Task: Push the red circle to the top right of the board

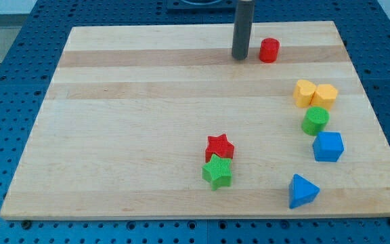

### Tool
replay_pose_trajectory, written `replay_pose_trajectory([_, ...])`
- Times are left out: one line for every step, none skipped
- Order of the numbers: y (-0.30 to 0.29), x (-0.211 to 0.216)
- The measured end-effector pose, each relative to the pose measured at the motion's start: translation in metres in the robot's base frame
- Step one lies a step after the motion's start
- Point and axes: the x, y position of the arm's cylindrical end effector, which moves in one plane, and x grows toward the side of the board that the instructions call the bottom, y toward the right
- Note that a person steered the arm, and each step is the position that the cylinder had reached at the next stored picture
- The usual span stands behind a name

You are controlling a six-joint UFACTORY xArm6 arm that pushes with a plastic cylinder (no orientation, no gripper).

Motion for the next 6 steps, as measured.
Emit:
replay_pose_trajectory([0.014, 0.015])
replay_pose_trajectory([0.061, -0.003])
replay_pose_trajectory([0.091, -0.024])
replay_pose_trajectory([0.087, -0.021])
replay_pose_trajectory([0.058, -0.020])
replay_pose_trajectory([0.059, -0.030])
